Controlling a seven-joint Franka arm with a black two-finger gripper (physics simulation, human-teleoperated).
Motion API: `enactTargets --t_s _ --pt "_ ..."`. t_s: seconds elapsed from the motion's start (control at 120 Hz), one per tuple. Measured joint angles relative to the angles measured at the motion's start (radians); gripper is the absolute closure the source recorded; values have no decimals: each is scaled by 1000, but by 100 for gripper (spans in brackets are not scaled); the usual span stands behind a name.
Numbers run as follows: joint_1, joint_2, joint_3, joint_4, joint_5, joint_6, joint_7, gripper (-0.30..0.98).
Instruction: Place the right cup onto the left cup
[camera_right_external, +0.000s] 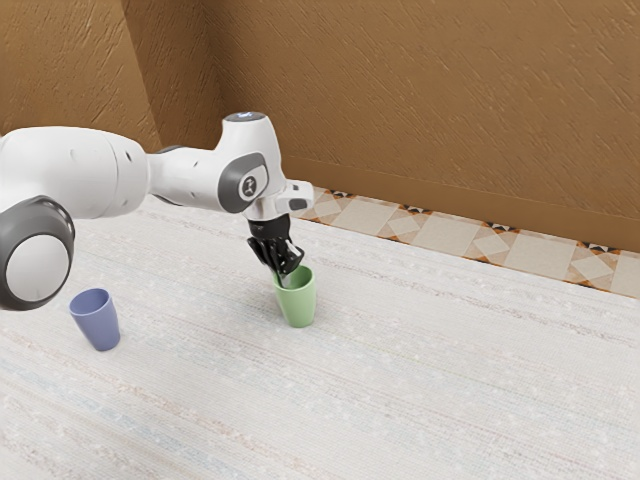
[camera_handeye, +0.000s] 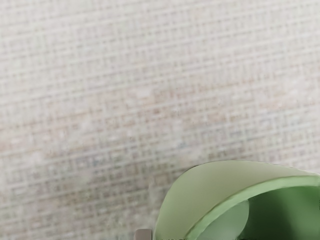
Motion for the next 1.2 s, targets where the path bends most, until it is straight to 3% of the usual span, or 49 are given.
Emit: enactTargets --t_s 0.267,0.525,0.642,0.908,1.2 --pt "-4 -73 1 -56 11 0 -4 78" --pt "29 -429 9 -338 16 -3 -10 78" --pt "59 -531 17 -383 16 -25 -10 78" --pt "106 -691 86 -481 17 -103 -3 79" --pt "170 -766 179 -519 36 -165 33 79"
